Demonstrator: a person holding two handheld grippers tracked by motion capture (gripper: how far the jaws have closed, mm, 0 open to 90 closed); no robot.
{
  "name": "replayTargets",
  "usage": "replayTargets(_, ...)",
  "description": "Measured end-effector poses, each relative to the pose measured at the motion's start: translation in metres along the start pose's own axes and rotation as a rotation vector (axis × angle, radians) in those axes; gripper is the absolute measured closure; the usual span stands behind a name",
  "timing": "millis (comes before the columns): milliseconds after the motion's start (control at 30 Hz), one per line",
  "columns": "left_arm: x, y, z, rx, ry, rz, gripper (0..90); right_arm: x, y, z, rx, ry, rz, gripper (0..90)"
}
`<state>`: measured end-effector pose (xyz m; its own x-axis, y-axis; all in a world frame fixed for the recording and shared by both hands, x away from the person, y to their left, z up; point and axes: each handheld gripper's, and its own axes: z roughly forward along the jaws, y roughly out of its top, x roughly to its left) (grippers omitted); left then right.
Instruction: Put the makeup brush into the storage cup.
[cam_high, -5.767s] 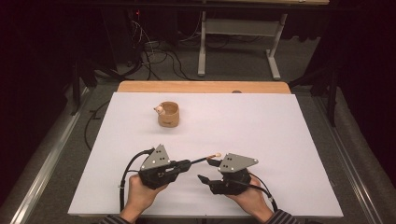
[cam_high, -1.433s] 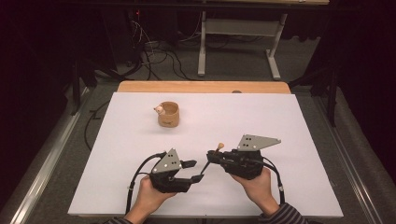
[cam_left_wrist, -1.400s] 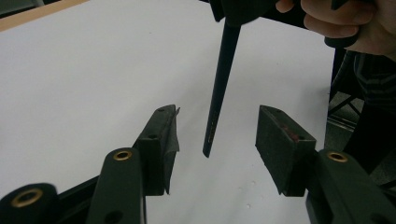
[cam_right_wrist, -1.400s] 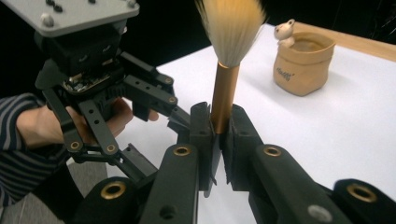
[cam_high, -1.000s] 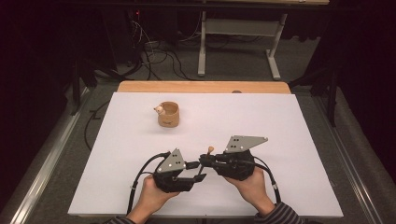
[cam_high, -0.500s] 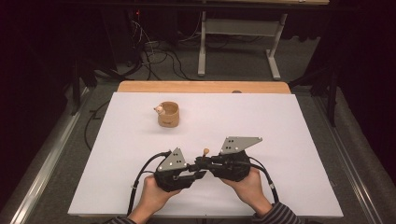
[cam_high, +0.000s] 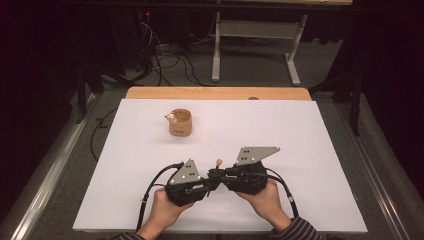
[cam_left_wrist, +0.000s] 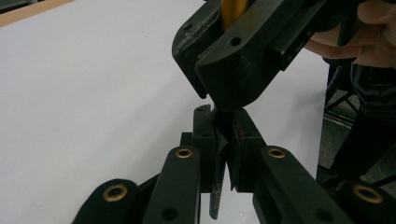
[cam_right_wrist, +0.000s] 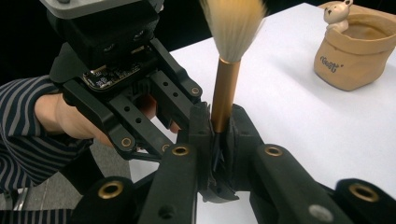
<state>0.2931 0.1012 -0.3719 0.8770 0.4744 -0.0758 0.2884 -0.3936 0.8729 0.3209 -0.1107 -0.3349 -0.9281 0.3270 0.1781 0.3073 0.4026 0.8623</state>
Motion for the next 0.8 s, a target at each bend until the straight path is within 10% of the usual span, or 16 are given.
replayTargets(367,0.005,-0.002,-0.006,-0.008,0.024,-0.015,83.8,-0.002,-0.002,-0.009,-0.058,-0.023,0.012,58.0)
replayTargets(800,0.008,-0.003,-0.010,-0.012,0.031,-0.037,83.8,-0.008,-0.012,-0.027,-0.076,-0.057,0.021,51.5)
